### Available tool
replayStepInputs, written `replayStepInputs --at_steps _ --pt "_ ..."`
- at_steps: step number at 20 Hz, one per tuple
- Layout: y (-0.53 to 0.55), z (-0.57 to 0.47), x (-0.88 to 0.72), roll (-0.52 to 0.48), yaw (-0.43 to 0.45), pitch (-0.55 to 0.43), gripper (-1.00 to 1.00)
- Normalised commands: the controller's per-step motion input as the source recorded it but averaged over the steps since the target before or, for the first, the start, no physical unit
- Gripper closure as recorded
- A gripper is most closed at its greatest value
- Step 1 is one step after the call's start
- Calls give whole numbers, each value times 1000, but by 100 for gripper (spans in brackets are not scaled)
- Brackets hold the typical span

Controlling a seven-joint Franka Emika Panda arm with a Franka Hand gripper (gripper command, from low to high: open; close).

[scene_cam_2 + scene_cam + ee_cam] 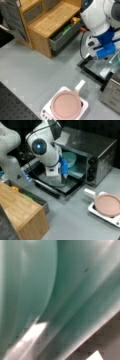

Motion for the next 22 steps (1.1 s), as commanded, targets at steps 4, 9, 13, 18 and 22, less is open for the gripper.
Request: replayStepInputs --at_steps 4,9,13,18,22 --pt "143 -100 -76 -10 -107 -125 -100" --pt "125 -41 -124 1 -119 -100 100" --pt "100 -25 -141 8 -131 -97 100" --pt "96 -14 -157 -6 -148 -103 100" --pt "69 -9 -158 -14 -152 -101 100"
